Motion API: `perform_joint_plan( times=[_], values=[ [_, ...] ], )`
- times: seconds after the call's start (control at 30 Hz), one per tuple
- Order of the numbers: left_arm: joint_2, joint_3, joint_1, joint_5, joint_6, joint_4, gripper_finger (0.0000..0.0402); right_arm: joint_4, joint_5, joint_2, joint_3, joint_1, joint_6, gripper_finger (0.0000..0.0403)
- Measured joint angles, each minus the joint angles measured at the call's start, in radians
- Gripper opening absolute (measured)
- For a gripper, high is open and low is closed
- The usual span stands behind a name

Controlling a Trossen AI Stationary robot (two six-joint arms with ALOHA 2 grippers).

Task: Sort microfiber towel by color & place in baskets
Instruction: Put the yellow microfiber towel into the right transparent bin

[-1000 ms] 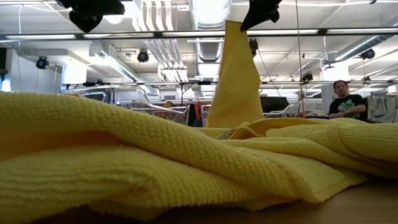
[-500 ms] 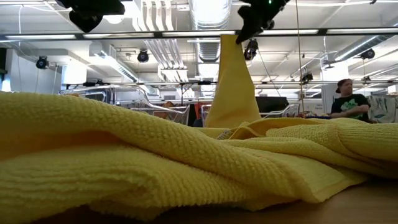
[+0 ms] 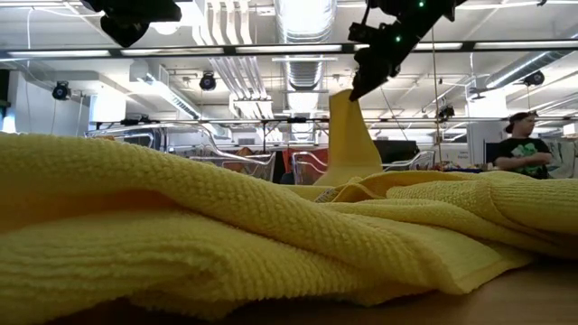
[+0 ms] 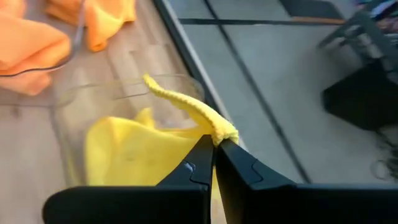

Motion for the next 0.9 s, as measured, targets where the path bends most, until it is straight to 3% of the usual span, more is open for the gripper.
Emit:
perform_joint_plan(
  times=[0.27,0.9],
  values=[
    [0.0,0.0,0.0,0.0,0.0,0.0,0.0,0.048,-0.174,0.0,-0.086,-0.001,0.094,0.0009],
    [0.0,0.0,0.0,0.0,0.0,-0.001,0.0,0.111,-0.227,0.0,-0.262,-0.002,0.265,0.0009]
  ],
)
